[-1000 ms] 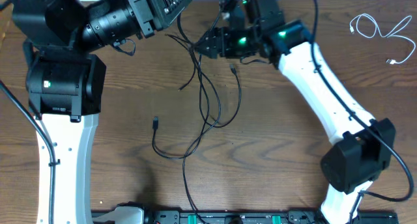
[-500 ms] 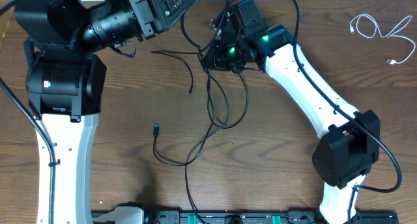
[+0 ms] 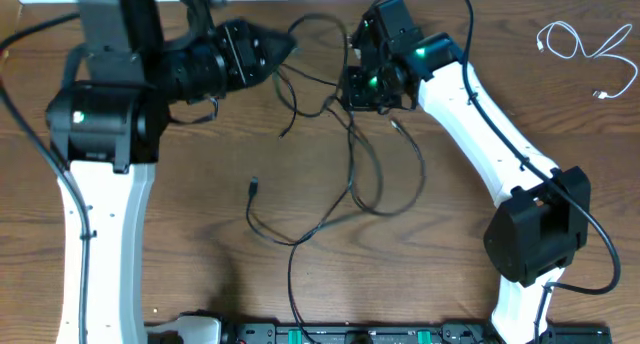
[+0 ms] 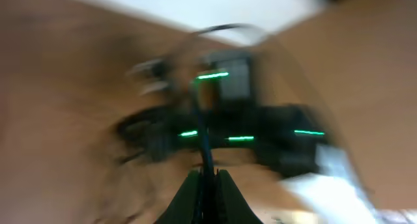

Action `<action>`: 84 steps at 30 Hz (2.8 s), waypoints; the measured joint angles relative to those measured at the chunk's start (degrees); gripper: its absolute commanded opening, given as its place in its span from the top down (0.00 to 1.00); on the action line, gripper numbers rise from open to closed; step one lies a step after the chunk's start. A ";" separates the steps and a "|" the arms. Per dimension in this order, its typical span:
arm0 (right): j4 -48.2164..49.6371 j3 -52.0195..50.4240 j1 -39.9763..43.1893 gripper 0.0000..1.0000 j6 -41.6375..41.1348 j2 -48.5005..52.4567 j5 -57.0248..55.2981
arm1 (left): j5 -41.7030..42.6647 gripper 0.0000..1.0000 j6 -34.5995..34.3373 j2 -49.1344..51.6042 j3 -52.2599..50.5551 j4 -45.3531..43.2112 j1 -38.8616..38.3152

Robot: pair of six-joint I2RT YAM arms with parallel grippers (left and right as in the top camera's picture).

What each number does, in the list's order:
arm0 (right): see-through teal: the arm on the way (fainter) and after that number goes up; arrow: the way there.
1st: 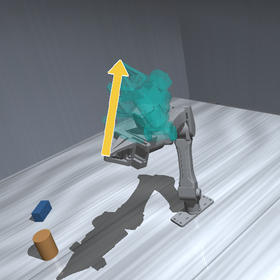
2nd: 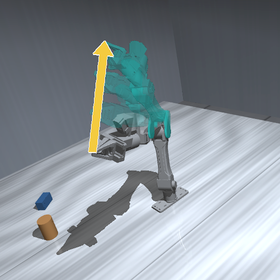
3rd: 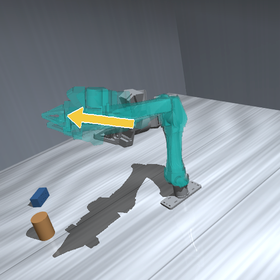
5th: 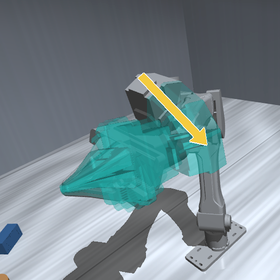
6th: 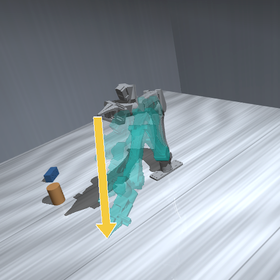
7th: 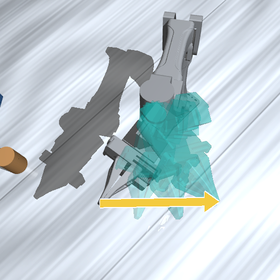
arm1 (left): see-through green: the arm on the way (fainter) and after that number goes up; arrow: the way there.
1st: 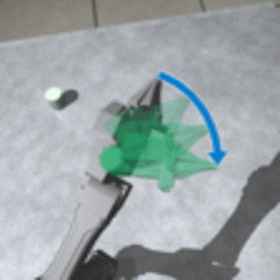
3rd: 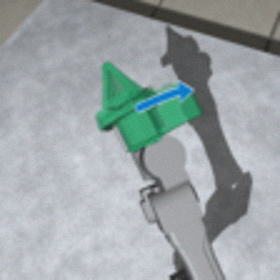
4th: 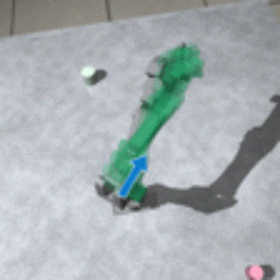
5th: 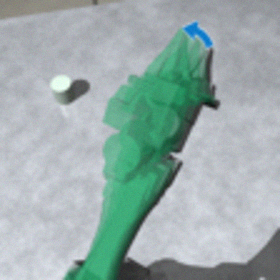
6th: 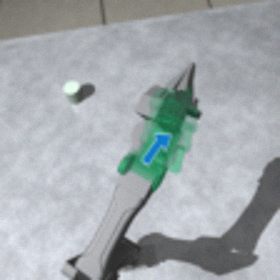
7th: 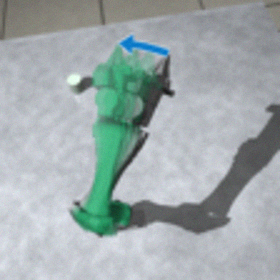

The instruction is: Untangle cables

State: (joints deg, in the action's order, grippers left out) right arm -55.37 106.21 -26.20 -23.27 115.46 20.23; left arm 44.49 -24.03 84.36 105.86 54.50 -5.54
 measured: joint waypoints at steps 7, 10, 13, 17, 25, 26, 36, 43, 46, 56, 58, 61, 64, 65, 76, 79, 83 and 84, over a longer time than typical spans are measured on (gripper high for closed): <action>-2.60 -0.07 1.09 0.99 2.32 -0.79 -1.75 | -20.57 0.92 3.80 7.45 -1.05 12.81 0.02; -3.02 -0.22 1.46 0.99 2.89 -3.30 -2.10 | -26.32 0.92 4.63 11.50 -2.25 15.10 0.02; -3.06 -0.26 2.23 0.99 3.02 -7.82 -2.08 | -30.01 0.92 4.83 15.89 -3.17 15.54 0.02; -3.08 -0.26 5.33 0.99 3.17 -16.28 -2.08 | -32.50 0.92 4.98 22.05 -3.61 15.26 0.02; -2.73 0.48 14.51 0.99 3.17 -31.63 -2.01 | -35.67 0.92 5.03 30.69 -3.85 13.49 -0.02; -2.69 0.63 16.09 0.99 3.17 -33.38 -1.86 | -36.30 0.92 5.03 31.58 -3.85 13.22 -0.02; -4.22 1.01 33.97 0.99 3.17 -44.61 -0.13 | -41.51 0.92 4.79 34.80 -3.85 9.73 3.61; -8.00 1.22 42.77 0.99 4.07 -45.20 3.48 | -44.30 0.92 4.28 34.80 -3.85 7.28 11.47; -8.26 1.22 44.61 0.99 4.61 -44.59 4.61 | -44.89 0.92 4.13 34.80 -3.85 6.62 15.26; -11.13 1.25 46.21 0.99 6.43 -42.75 6.25 | -45.31 0.92 3.21 34.80 -3.85 5.16 26.23; -12.28 1.25 46.21 0.99 7.13 -41.90 6.36 | -45.31 0.92 3.10 34.80 -3.85 4.79 27.76; -13.75 1.25 46.47 0.99 7.87 -40.30 6.27 | -45.38 0.92 2.84 34.80 -3.85 3.93 30.47; -15.15 1.25 48.00 0.99 8.35 -38.73 5.01 | -46.01 0.92 0.85 34.80 -3.85 3.87 34.21; -15.56 1.25 49.11 0.99 8.46 -38.12 4.57 | -46.16 0.92 -0.09 34.80 -3.85 4.00 35.67; -15.96 1.25 60.41 0.99 9.86 -33.70 7.52 | -45.64 0.92 -3.23 34.80 -3.85 4.20 41.72; -16.57 1.25 60.28 0.99 11.02 -33.40 9.20 | -45.46 0.92 -3.23 34.80 -3.85 4.20 40.59; -16.74 1.25 59.93 0.99 12.11 -33.40 10.19 | -44.44 0.93 -2.95 34.80 -3.85 4.17 38.62; -16.41 1.25 59.93 0.99 12.22 -33.40 10.25 | -43.47 0.92 -2.60 34.80 -3.85 4.15 37.99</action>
State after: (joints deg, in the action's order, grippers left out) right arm -71.79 107.46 33.74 -11.05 82.06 30.48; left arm 1.02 -26.63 119.15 102.02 58.65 32.45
